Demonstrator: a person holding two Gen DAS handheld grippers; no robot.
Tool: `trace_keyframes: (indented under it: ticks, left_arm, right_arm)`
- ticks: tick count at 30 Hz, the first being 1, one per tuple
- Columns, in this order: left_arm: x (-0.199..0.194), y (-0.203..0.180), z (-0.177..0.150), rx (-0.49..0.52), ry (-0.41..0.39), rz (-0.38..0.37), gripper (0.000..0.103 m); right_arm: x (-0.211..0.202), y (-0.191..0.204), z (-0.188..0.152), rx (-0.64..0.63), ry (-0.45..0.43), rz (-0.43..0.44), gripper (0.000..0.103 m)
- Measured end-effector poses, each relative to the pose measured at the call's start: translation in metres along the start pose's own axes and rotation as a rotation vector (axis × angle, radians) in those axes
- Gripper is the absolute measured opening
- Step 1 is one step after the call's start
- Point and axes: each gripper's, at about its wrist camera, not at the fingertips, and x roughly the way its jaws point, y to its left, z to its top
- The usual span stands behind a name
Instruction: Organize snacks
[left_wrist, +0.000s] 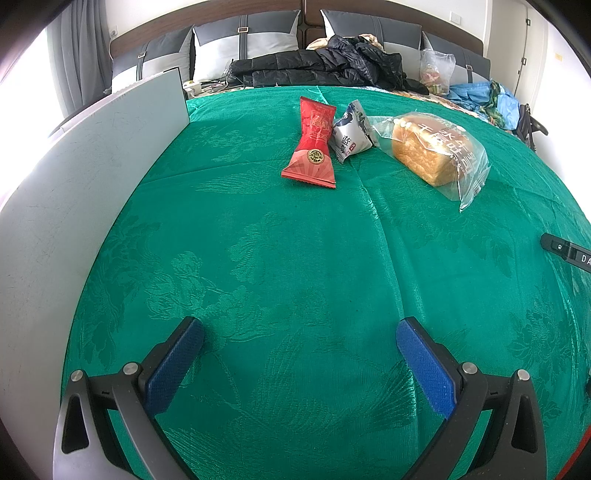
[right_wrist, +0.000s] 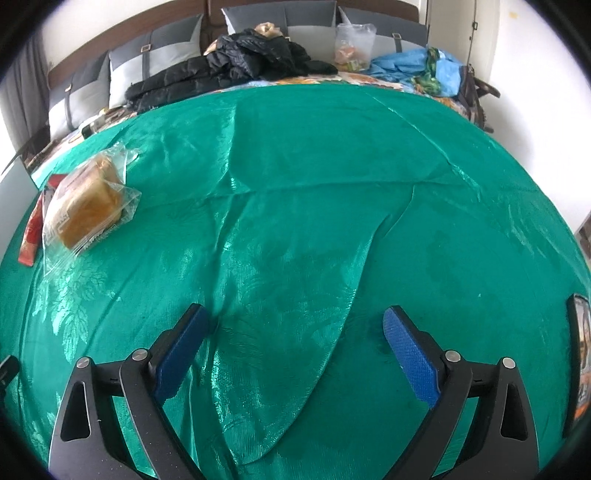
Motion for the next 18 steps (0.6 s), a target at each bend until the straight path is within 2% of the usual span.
trace_keyframes:
  ticks: [18]
  left_arm:
    - [0.0001, 0.0004, 0.0003, 0.0, 0.0, 0.0, 0.103]
  right_arm:
    - [-0.0003, 0.0004, 0.0003, 0.0, 0.0, 0.0, 0.098]
